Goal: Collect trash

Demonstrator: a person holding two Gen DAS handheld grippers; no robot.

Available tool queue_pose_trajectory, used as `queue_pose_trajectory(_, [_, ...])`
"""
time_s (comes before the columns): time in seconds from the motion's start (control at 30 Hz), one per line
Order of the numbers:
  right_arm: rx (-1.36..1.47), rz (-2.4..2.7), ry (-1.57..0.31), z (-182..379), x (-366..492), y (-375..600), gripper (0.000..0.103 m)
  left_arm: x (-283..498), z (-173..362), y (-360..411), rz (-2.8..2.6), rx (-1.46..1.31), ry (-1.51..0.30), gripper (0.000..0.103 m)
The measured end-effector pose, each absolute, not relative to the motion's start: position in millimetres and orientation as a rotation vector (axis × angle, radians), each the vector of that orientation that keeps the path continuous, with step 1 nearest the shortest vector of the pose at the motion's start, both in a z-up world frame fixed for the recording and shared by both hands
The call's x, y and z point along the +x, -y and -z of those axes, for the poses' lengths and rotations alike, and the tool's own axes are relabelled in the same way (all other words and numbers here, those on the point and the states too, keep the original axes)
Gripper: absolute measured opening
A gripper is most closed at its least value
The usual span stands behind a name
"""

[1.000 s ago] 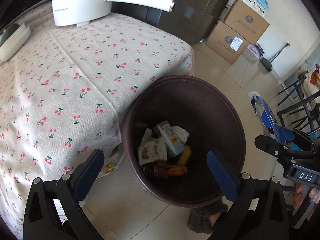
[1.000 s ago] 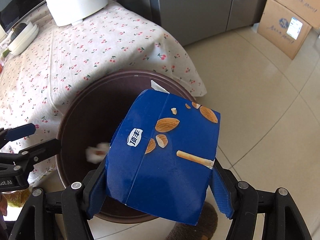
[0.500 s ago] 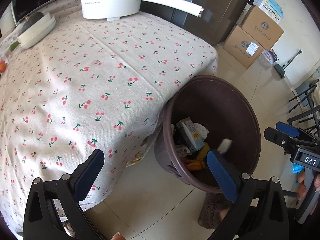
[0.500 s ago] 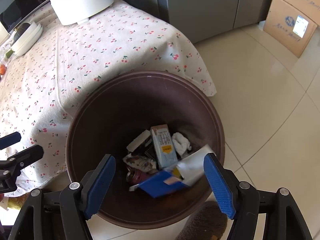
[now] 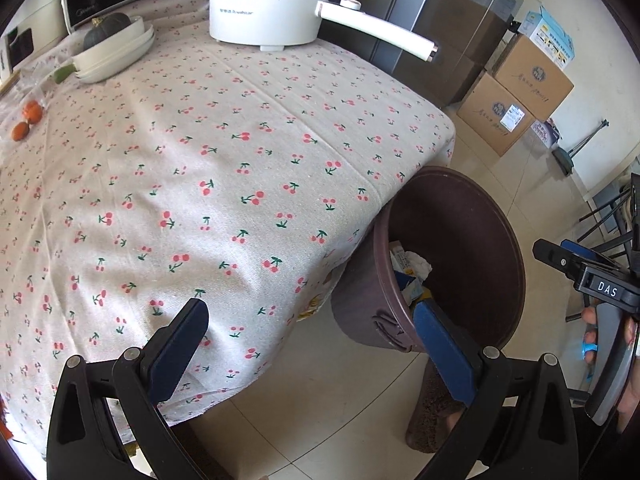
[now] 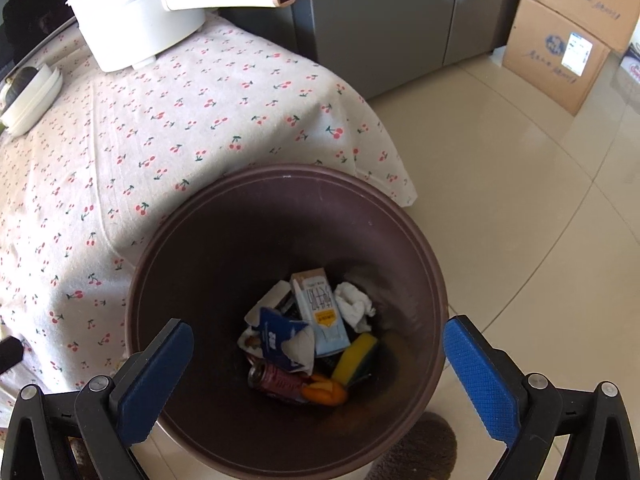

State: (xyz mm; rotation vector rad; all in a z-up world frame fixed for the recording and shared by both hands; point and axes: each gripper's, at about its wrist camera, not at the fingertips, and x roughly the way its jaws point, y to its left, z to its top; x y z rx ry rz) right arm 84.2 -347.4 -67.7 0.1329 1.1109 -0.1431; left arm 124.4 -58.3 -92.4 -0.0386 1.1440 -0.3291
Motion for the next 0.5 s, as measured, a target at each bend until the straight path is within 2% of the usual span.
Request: queue_pose_trajectory(0.5, [-0.021,0.053,-0.910,13,40,280,0.103,68,30,28,0.304,-0.123,-0.963,0.103])
